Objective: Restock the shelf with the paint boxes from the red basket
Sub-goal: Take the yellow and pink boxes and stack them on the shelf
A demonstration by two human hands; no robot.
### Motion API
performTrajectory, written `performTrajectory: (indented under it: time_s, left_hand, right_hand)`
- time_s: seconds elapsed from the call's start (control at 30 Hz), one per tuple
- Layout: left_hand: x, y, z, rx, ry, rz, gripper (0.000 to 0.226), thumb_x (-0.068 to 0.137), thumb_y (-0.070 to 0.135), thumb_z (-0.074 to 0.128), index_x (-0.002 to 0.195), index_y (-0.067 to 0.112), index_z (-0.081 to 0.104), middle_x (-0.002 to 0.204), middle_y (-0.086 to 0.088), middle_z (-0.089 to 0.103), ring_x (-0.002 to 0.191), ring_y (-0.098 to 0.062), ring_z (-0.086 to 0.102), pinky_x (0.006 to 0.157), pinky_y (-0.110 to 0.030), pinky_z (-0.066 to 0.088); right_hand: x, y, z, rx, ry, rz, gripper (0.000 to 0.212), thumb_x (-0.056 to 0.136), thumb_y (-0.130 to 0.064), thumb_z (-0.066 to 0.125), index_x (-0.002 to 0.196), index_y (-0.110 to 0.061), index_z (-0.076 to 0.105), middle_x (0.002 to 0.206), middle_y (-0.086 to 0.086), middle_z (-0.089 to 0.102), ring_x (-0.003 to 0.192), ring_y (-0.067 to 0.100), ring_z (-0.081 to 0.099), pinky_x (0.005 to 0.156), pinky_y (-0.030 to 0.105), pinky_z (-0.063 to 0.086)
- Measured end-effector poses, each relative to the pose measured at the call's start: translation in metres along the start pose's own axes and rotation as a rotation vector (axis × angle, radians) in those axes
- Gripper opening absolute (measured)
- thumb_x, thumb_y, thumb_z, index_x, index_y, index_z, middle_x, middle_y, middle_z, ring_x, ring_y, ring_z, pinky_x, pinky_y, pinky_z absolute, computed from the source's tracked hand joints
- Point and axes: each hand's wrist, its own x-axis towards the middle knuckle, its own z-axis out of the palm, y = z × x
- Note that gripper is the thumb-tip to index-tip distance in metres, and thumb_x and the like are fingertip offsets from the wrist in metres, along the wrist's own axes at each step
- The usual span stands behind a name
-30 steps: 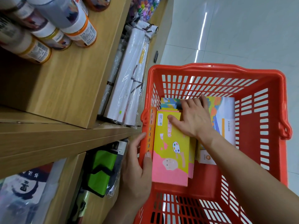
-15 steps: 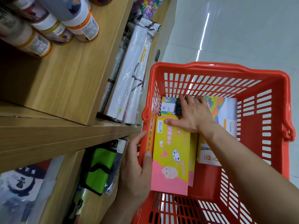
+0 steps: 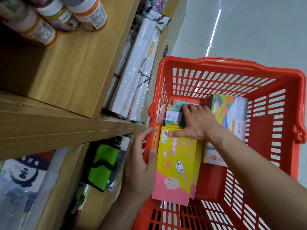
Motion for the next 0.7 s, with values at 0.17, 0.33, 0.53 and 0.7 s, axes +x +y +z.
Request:
performTrajectory:
  time_s: [0.17, 0.33, 0.53, 0.7]
  left_hand:
    - [-0.002, -0.001, 0.0, 0.021, 0.023, 0.01, 0.05, 0.099, 0.03, 0.049, 0.133, 0.066, 0.04, 0.136, 0.015, 0.061, 0.124, -0.014, 0.063, 0.095, -0.049, 0.056]
    - [-0.002, -0.003, 0.001, 0.022, 0.031, 0.012, 0.051, 0.1, 0.027, 0.05, 0.135, 0.063, 0.041, 0.137, 0.014, 0.061, 0.123, -0.011, 0.063, 0.096, -0.046, 0.057]
    - [-0.003, -0.003, 0.001, 0.041, 0.046, 0.029, 0.048, 0.099, 0.032, 0.049, 0.136, 0.062, 0.04, 0.139, 0.017, 0.06, 0.126, -0.011, 0.062, 0.099, -0.048, 0.055]
    - [-0.003, 0.003, 0.001, 0.063, 0.062, 0.018, 0.052, 0.099, 0.028, 0.049, 0.133, 0.065, 0.039, 0.139, 0.014, 0.06, 0.123, -0.011, 0.063, 0.1, -0.048, 0.054]
  right_hand:
    - [-0.017, -0.003, 0.006, 0.098, 0.027, -0.018, 0.139, 0.043, -0.107, 0.032, 0.148, -0.017, 0.04, 0.127, 0.009, 0.055, 0.12, 0.034, 0.05, 0.103, 0.05, 0.033]
    - [-0.028, -0.004, -0.01, 0.218, -0.066, -0.08, 0.128, 0.041, -0.102, 0.048, 0.139, -0.019, 0.045, 0.121, 0.004, 0.059, 0.108, 0.028, 0.06, 0.094, 0.044, 0.047]
    - [-0.07, -0.007, -0.015, 0.32, -0.21, -0.182, 0.129, 0.044, -0.09, 0.06, 0.153, -0.028, 0.027, 0.132, 0.0, 0.061, 0.118, 0.028, 0.06, 0.085, 0.035, 0.044]
    - [-0.095, -0.014, -0.021, 0.283, -0.17, -0.237, 0.116, 0.056, -0.076, 0.075, 0.151, -0.024, 0.03, 0.123, 0.002, 0.062, 0.109, 0.03, 0.064, 0.083, 0.036, 0.048]
